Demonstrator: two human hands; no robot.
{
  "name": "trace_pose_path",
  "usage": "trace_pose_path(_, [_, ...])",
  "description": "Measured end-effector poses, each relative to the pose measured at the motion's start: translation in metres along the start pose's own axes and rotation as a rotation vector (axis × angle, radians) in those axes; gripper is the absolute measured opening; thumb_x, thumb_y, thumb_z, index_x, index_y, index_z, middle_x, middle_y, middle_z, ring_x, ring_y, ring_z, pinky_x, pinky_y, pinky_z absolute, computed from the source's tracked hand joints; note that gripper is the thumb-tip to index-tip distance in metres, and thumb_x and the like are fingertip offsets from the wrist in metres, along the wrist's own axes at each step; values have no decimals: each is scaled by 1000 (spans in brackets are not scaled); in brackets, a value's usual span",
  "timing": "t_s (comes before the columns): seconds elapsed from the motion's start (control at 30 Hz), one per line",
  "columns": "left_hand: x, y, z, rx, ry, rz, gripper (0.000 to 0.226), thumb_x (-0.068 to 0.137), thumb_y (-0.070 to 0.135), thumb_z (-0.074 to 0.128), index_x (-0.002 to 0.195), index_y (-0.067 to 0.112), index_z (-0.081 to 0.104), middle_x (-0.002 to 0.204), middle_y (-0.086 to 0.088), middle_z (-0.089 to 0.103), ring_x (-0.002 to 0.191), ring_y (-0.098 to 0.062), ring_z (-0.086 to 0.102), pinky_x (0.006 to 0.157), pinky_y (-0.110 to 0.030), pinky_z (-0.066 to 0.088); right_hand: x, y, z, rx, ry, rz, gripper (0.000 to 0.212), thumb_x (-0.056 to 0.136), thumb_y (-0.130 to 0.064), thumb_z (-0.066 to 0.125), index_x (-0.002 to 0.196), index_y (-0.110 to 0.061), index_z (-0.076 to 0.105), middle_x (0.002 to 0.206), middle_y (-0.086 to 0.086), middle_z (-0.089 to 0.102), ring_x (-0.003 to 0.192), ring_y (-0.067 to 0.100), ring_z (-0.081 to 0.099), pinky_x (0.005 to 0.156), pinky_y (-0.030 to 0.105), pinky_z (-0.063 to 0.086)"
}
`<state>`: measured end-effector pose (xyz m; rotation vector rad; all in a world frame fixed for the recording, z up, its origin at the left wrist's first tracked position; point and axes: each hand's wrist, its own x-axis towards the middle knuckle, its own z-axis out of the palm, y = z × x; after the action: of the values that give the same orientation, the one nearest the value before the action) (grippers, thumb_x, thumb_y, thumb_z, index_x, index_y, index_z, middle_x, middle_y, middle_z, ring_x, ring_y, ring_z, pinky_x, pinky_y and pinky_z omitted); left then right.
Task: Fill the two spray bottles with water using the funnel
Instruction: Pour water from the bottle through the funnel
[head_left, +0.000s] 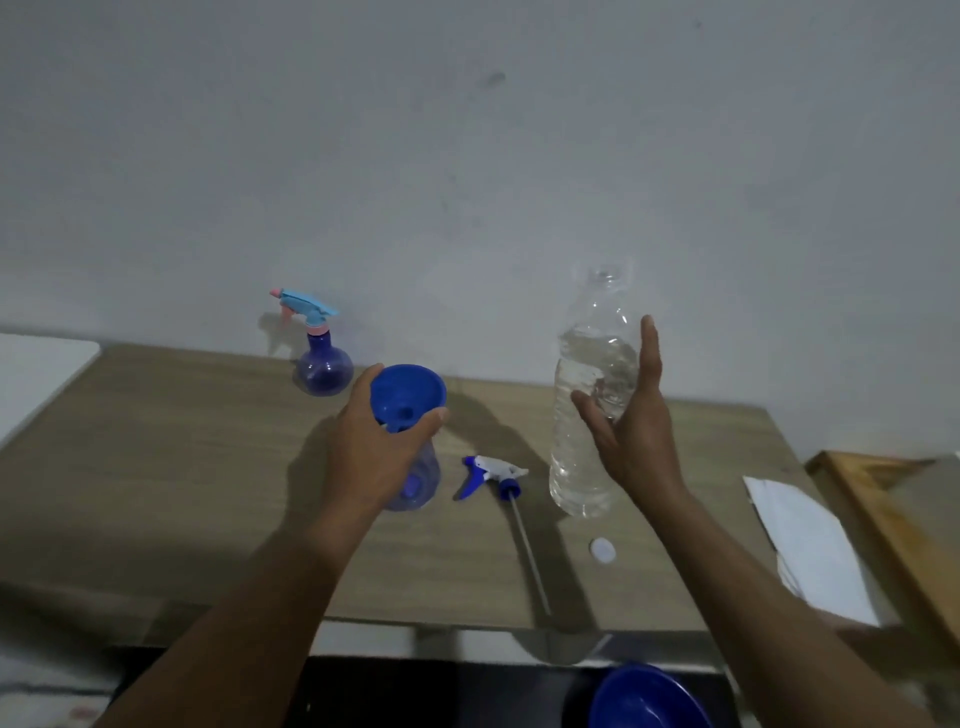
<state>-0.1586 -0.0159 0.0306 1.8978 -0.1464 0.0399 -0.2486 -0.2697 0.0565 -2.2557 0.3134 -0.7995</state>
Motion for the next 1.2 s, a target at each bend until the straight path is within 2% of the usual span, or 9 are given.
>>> trace_pose_path(0.1, [-1,0,2,26,16,19,75,76,44,84,141,30,48,119,15,59,108,-8,57,87,-26,43,2,23,6,44,108,53,104,92,-22,70,150,-60,-8,163,3,31,143,28,43,111,52,43])
trace_pose_path(0.3, [0,-3,3,35,33,16,74,74,49,85,137,34,49,120,12,63,109,-13,62,96,-35,52,2,52,25,107,190,121,101,93,-24,70,150,-59,-5,163,5,30,144,26,41,112,52,42])
trace_pose_path(0.4, [0,-4,2,51,40,34,67,75,47,85,131,38,49,115,15,61,107,-10,61,92,-29,49,1,60,35,123,241,126,100,94,-23,70,151,-57,-4,165,4,24,148,24,34,114,53,39])
trace_pose_path(0.5, [1,-3,3,55,42,41,64,75,46,85,127,42,48,110,21,61,105,-8,61,92,-26,47,0,63,40,142,269,155,100,92,-24,73,151,-52,-2,165,6,25,147,24,35,114,52,38])
trace_pose_path(0.6, [0,-2,4,53,46,43,61,76,43,85,122,44,45,106,27,59,103,-6,60,86,-20,45,-5,61,40,126,253,159,104,87,-28,78,151,-50,0,164,-1,23,145,24,37,114,49,39])
trace_pose_path(0.73, [-2,1,4,46,53,41,64,75,43,85,128,39,48,110,19,61,100,-6,60,84,-21,44,-13,56,36,102,261,159,106,81,-28,83,153,-42,7,153,-15,23,143,19,37,113,44,41])
trace_pose_path(0.83, [-3,2,4,40,52,31,63,76,42,85,125,42,47,104,26,58,96,-3,59,82,-19,43,-16,52,32,66,250,176,107,81,-30,83,154,-40,6,161,-8,25,144,24,39,110,49,43])
trace_pose_path(1.03, [-4,5,2,23,20,8,77,77,42,84,143,30,45,118,14,56,107,-11,56,88,-28,42,-19,39,20,39,167,234,108,82,-35,81,154,-42,0,161,2,32,140,27,44,106,48,46])
trace_pose_path(1.2, [-6,10,-1,-15,-21,-5,85,79,43,83,150,27,38,131,10,53,112,-9,51,89,-27,40,-19,25,6,26,155,220,112,80,-36,83,156,-38,0,163,3,25,148,19,30,116,42,37])
